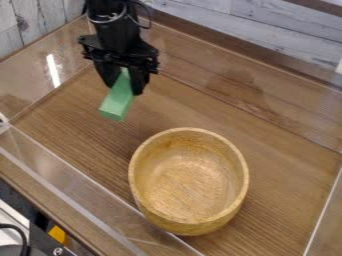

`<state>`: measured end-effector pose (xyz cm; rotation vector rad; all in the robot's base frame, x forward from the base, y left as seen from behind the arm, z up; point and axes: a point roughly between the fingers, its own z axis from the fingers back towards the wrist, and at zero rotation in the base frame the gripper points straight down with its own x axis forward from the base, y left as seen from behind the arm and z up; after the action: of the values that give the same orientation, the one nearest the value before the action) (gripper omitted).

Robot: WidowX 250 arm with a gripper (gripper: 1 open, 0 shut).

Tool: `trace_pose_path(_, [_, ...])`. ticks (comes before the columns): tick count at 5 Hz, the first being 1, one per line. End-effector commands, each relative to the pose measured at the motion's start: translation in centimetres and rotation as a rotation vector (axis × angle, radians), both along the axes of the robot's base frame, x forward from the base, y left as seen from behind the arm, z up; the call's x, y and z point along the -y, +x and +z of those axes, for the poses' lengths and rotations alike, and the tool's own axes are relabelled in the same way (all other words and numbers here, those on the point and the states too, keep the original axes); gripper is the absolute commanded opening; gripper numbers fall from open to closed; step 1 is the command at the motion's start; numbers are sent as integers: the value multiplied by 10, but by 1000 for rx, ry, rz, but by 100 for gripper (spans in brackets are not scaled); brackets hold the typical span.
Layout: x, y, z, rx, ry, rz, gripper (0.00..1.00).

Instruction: Put the green block in the brown bowl

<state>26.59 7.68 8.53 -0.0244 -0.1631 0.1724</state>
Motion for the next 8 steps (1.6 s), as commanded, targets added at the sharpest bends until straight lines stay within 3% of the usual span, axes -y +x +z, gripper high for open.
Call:
trace_pose_path(1, [2, 11, 11, 39, 13, 31, 0])
trace_pose_path(2, [-4, 1, 13, 35, 12, 85, 0])
trace_pose_path(4, [39, -37, 30, 4, -19, -139, 0])
trace_pose_path(6, [85, -49, 21, -18, -39, -289, 0])
trace_pose_path(8, [131, -54, 21, -23, -39, -280, 0])
